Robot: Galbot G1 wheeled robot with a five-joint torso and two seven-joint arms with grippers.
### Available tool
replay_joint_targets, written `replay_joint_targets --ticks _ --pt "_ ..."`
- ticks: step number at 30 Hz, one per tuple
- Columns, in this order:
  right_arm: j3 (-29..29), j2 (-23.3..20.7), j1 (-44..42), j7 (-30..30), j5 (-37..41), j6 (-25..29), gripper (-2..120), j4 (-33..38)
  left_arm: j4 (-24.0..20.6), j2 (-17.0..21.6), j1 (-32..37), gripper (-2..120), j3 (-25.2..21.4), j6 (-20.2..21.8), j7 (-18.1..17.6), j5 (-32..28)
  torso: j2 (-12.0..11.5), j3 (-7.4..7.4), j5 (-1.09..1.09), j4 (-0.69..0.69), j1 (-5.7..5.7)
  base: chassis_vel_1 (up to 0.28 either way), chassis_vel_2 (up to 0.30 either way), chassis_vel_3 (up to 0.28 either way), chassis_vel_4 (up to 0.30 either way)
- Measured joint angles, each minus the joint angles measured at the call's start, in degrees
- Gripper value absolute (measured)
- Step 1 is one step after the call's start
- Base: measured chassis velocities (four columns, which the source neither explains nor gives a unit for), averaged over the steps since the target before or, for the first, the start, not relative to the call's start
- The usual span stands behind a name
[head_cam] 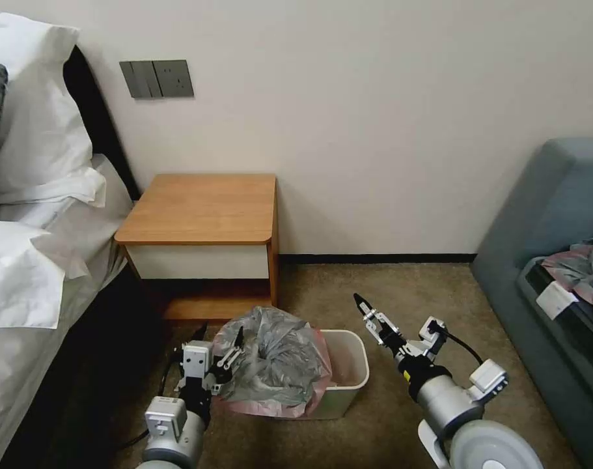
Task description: Pick up the garbage bag from the table and place it over the trash can.
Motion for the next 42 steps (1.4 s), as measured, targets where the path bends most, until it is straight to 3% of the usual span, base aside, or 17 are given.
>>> replay_joint_targets --ticks 19,24,42 --pt "-1.5 1.3 -0.3 -0.2 -2.7 3.4 100 -0.9 6.4 -0.3 -3.8 68 2.4 3.0 -1.9 -4.9 0.0 0.0 -0.01 0.0 0.0 0.0 0.0 0.0 0.0" --pt "-1.5 1.5 -0.5 -0.4 -2.7 3.8 100 -0.9 6.7 -0.5 -5.0 66 3.8 5.0 -3.0 -7.3 0.0 0.0 0.0 0.0 0.0 0.0 0.0 0.0 0.0" --pt "-1.7 2.0 -0.9 -0.7 -2.9 3.8 100 -1.1 8.1 -0.9 -7.3 66 5.9 6.1 -3.1 -8.9 0.0 0.0 0.0 0.0 0.0 0.0 0.0 0.0 0.0"
